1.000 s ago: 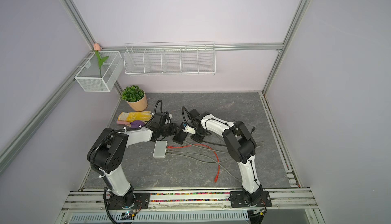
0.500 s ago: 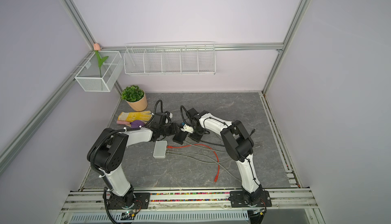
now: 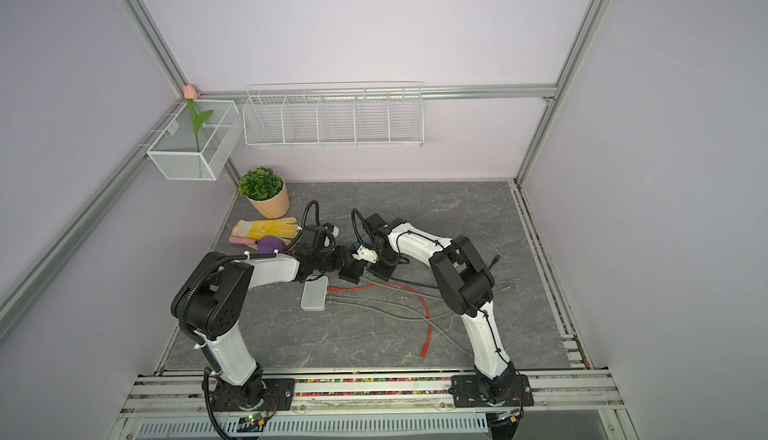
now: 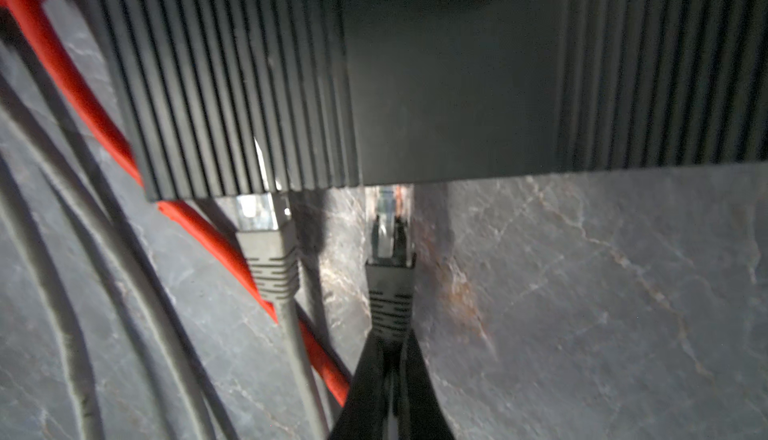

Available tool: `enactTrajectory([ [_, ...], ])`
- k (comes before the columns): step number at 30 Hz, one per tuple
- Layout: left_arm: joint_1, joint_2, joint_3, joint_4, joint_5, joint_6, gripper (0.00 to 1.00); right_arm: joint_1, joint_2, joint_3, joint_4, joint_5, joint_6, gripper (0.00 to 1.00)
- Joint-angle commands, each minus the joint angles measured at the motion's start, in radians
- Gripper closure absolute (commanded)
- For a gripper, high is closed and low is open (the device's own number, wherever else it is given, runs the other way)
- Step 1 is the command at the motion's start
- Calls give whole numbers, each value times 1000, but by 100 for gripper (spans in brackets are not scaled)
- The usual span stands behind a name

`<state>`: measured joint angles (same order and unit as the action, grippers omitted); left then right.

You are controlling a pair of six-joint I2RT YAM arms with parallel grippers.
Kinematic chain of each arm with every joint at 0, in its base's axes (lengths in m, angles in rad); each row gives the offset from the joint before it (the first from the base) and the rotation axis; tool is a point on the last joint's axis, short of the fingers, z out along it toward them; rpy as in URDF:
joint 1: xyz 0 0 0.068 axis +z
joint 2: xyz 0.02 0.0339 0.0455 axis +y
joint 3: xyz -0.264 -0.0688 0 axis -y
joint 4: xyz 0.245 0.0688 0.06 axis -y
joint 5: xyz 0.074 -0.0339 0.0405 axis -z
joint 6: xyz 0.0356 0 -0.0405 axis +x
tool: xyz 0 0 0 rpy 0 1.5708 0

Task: Insert the plug into the switch port

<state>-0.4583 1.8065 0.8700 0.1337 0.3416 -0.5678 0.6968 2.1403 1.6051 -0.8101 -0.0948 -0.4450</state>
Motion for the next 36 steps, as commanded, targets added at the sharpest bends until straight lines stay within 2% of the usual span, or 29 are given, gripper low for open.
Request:
enactTrajectory([
  [1,-1,2,-14,24,11,-4,55,7,21,19,-20,-14,5,93],
  [36,-11,39,-20,24,41,26,58,-23,41,60,-27,-18,0,93],
])
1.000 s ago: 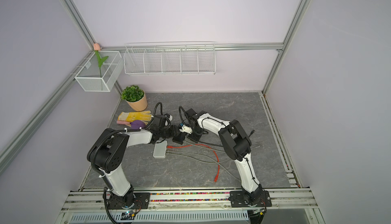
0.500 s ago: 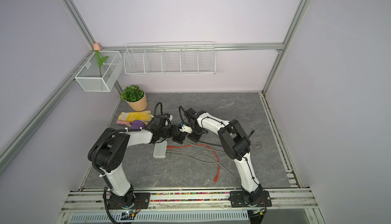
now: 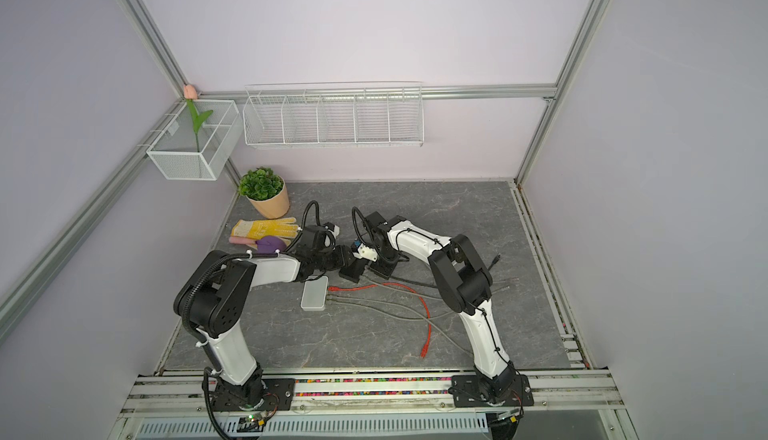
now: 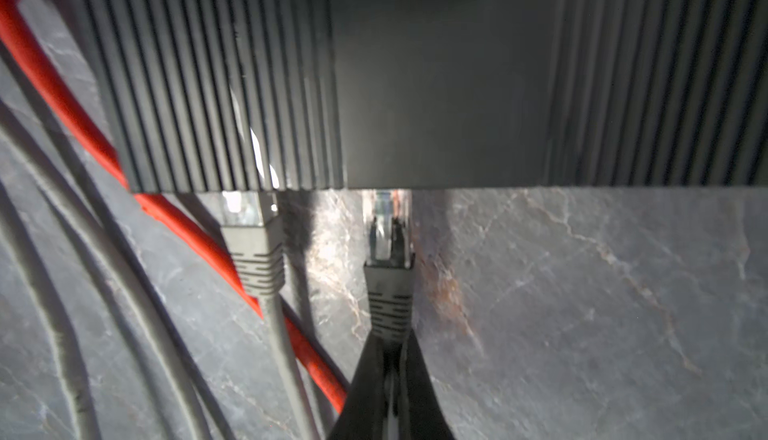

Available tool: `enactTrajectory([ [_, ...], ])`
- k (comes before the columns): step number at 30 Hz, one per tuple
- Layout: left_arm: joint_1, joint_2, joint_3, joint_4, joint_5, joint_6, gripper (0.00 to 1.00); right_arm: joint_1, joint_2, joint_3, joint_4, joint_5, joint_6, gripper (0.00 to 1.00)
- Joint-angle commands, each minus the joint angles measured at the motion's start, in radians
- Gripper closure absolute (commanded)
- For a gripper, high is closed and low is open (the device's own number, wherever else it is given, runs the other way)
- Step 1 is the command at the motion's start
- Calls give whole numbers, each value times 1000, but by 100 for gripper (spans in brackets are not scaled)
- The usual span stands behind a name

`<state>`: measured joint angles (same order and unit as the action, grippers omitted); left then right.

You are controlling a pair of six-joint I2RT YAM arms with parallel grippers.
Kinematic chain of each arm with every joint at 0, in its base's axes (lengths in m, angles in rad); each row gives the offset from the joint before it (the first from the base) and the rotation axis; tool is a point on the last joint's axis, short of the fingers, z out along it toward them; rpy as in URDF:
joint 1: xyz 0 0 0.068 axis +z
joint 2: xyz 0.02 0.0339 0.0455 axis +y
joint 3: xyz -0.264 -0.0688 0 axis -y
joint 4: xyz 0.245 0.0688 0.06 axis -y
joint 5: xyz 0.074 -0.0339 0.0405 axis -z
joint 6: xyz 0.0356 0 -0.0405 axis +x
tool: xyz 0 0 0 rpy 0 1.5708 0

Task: Insert the plug into the switch port

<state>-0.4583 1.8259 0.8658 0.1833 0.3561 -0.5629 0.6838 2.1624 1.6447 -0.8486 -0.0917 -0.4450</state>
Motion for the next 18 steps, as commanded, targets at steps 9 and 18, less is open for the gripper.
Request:
enactTrajectory([
  [9,-25,13,-30,-13,21,12,58,-10,20,29,8,-74,10,93],
  [18,-48,19,-30,-6,19,8,58,0,25,33,30,-142,32,93],
])
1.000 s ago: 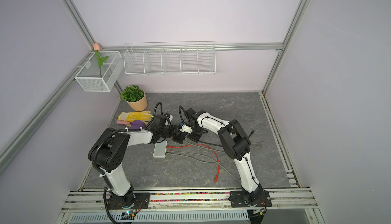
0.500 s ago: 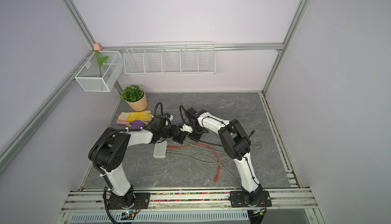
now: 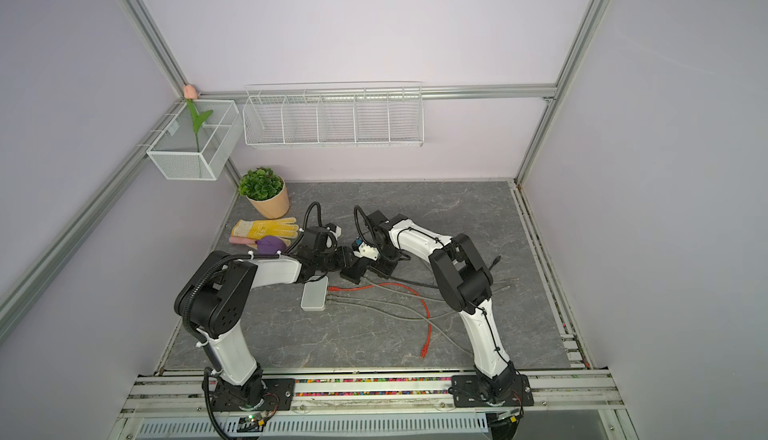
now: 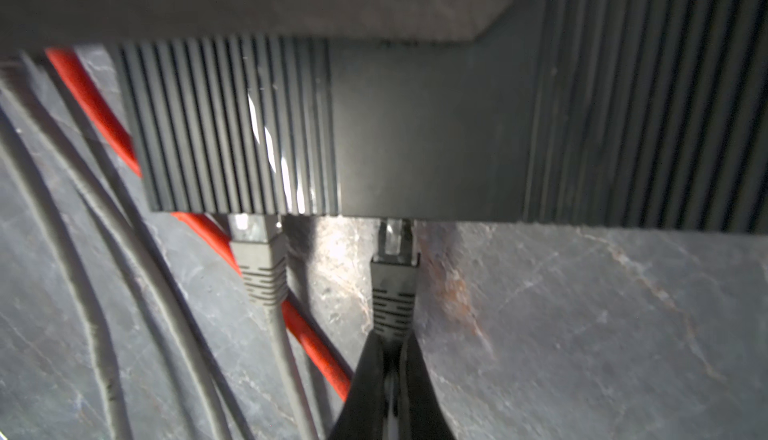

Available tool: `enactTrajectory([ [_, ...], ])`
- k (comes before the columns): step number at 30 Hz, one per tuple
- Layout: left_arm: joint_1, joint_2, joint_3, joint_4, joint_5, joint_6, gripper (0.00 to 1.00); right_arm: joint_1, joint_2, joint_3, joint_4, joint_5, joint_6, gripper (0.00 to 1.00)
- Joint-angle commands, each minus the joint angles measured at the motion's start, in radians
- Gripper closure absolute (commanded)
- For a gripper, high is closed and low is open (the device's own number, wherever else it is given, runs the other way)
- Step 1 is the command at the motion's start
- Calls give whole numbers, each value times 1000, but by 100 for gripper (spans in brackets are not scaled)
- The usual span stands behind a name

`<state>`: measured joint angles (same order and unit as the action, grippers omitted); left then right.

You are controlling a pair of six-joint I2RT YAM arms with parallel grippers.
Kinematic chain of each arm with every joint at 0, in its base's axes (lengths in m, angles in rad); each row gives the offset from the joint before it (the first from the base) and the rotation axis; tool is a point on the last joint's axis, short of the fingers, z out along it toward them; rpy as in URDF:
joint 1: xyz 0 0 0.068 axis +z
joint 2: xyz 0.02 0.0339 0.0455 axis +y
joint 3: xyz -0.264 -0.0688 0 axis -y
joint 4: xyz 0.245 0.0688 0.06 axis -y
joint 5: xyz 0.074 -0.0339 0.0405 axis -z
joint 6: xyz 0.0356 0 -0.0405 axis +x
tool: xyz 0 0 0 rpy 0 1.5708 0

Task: Insert the plug into the switch port

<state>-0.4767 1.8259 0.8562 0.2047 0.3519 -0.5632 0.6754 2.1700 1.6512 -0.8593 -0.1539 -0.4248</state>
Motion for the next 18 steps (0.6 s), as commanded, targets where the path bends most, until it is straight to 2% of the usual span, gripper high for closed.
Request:
enactTrajectory([
  [1,-32,22,-19,-27,22,8,58,9,20,25,47,-86,13,93],
  [18,-55,19,-35,-25,56,23,59,3,-44,-36,196,-136,73,93],
])
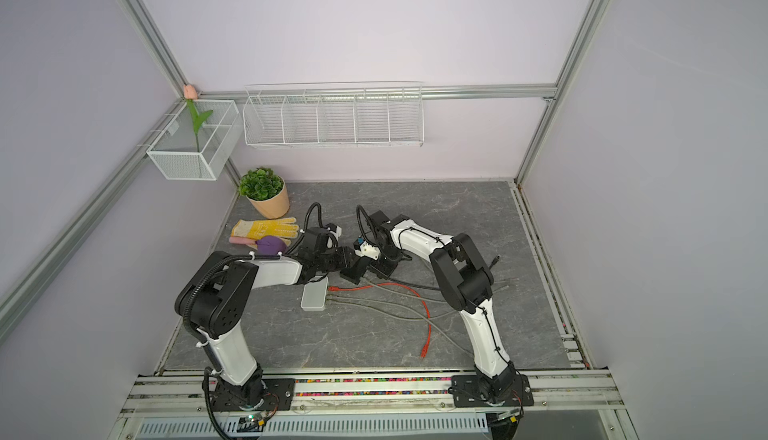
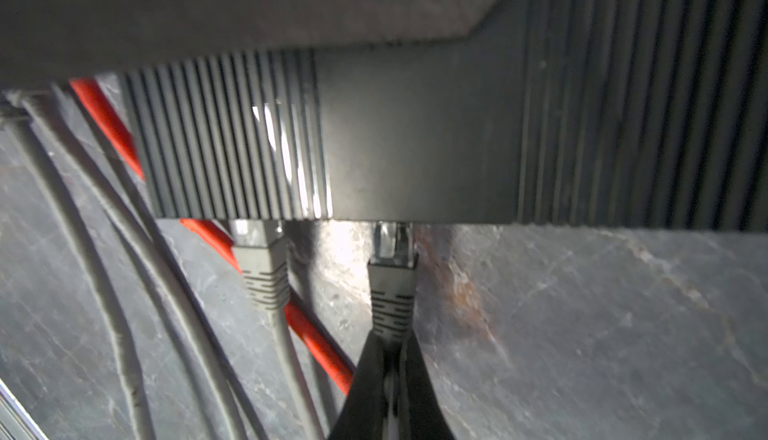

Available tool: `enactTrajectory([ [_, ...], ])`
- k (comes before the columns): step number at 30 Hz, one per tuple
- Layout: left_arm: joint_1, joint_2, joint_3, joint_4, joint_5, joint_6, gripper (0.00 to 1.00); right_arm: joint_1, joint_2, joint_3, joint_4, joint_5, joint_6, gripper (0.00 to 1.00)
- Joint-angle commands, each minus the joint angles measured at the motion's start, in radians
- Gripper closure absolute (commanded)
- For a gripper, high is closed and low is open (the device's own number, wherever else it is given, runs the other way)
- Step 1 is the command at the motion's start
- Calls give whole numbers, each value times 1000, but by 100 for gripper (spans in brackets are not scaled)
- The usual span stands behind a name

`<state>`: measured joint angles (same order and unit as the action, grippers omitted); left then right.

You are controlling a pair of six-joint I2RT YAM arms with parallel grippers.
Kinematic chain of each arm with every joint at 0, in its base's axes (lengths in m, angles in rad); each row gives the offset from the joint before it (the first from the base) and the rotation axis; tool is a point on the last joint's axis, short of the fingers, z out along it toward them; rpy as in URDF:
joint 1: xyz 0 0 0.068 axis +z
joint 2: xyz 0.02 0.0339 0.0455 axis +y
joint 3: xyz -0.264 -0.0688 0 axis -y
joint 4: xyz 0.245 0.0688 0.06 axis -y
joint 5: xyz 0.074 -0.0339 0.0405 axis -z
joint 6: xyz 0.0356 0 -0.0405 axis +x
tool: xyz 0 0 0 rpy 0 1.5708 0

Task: Insert the plug into the switch port

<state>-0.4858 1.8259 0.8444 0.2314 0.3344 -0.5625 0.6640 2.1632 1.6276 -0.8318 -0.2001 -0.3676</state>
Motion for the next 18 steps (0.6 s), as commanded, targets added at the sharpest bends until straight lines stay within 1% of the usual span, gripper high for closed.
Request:
enactTrajectory([
  [1,-51,19,-22,-55,74,25,59,14,-40,-16,179,-91,21,93],
  [8,-75,28,-14,-66,75,32,59,23,-45,-9,213,-120,41,93],
  [18,-96,27,-19,-64,82,35,59,46,-18,52,232,-122,67,93],
])
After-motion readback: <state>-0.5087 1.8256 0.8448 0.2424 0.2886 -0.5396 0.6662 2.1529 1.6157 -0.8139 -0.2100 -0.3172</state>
